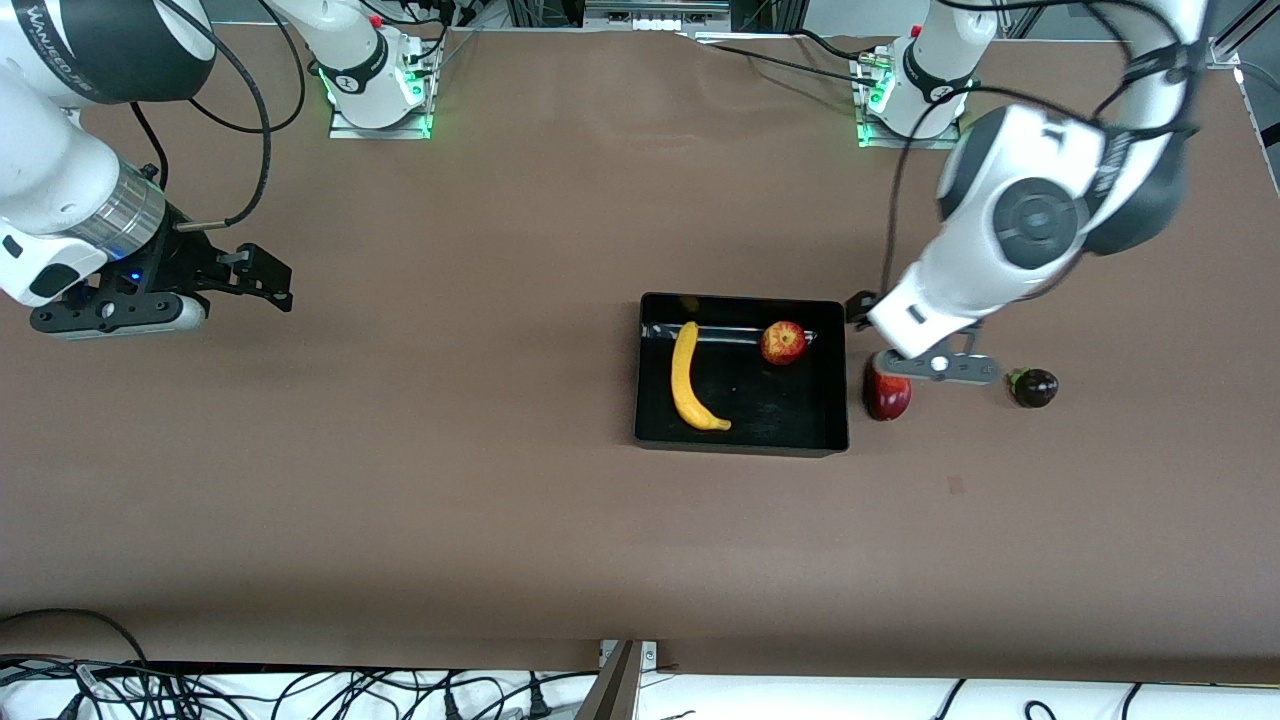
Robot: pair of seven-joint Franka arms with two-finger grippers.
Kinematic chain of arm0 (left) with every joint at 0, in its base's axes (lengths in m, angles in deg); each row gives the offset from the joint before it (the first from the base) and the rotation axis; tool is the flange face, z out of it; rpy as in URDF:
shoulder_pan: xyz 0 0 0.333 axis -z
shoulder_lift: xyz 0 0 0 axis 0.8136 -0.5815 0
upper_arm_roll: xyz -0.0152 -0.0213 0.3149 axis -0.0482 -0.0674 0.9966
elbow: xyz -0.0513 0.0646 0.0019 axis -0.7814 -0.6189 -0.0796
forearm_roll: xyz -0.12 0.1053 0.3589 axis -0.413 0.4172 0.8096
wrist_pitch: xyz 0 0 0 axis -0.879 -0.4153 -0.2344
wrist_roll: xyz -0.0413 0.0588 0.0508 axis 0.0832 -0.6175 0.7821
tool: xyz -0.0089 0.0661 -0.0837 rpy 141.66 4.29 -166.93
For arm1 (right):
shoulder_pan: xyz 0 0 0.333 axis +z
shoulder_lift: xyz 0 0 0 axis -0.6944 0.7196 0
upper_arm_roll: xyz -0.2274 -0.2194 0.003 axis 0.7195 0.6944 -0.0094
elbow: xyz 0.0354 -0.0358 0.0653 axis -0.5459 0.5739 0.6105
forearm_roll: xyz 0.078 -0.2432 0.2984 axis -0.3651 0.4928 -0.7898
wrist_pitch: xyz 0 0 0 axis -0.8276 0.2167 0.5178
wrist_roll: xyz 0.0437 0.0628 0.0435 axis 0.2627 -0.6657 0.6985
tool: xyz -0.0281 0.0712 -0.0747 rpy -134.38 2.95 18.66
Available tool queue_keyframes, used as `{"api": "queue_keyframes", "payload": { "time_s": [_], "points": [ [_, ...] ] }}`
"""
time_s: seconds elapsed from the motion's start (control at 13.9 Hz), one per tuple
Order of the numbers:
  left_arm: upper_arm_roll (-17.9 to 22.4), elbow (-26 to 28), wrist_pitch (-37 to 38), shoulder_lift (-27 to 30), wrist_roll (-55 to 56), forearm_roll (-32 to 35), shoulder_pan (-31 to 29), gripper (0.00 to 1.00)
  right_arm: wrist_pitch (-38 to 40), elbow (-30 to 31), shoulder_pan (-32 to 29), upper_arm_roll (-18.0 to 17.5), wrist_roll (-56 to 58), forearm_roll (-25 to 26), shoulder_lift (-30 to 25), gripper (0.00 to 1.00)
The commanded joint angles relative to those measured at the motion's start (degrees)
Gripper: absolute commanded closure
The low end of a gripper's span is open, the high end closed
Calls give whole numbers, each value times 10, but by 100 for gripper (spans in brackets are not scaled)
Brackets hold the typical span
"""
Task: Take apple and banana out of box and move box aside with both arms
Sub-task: 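Reach the left gripper into the black tray over the red-yellow apple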
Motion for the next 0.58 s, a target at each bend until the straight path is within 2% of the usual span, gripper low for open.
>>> {"api": "queue_keyframes", "payload": {
  "time_s": [0.0,0.14,0.36,0.5],
  "points": [
    [-18,8,-44,-37,62,-2,10,0,0,-5,2,-1,6,12,-2,0],
    [-26,62,-120,-55,69,-2,17,0,0,-5,1,-1,6,15,0,0],
    [-28,182,-307,-55,68,2,24,0,0,-5,1,-1,7,14,0,0],
    [-28,202,-329,-59,67,3,26,0,0,-4,1,-1,7,14,0,0]
  ]
}}
